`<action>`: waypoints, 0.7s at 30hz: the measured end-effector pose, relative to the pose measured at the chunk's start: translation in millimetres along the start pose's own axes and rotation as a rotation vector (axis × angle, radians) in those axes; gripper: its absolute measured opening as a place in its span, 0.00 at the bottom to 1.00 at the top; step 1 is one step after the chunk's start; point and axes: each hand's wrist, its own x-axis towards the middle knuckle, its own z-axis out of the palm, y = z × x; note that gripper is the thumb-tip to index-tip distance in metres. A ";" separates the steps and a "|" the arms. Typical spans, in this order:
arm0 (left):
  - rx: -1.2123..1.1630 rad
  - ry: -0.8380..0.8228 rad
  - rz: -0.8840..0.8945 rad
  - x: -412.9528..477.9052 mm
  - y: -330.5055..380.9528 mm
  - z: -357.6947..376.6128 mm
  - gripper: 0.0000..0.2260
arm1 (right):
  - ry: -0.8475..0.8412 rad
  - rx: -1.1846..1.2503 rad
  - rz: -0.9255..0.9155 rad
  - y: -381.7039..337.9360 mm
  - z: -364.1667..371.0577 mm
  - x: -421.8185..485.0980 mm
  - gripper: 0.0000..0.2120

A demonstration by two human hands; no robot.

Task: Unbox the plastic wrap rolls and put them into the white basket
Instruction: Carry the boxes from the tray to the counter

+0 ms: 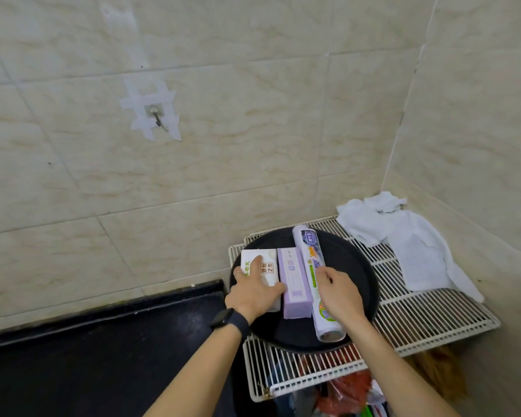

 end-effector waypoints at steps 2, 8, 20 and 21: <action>-0.001 -0.012 -0.001 -0.2 -0.3 -0.6 0.43 | -0.059 -0.050 0.029 1.3 -4.5 4.4 0.17; -0.003 -0.011 0.007 -2.9 -0.4 1.2 0.42 | -0.228 -0.129 0.126 0.7 -6.6 17.3 0.23; -0.121 0.018 0.012 -4.3 -0.3 -7.5 0.43 | -0.200 0.279 0.215 11.2 -15.8 22.5 0.27; -0.145 0.022 0.011 -4.8 -1.2 -9.1 0.43 | -0.208 0.325 0.214 13.0 -18.0 23.8 0.26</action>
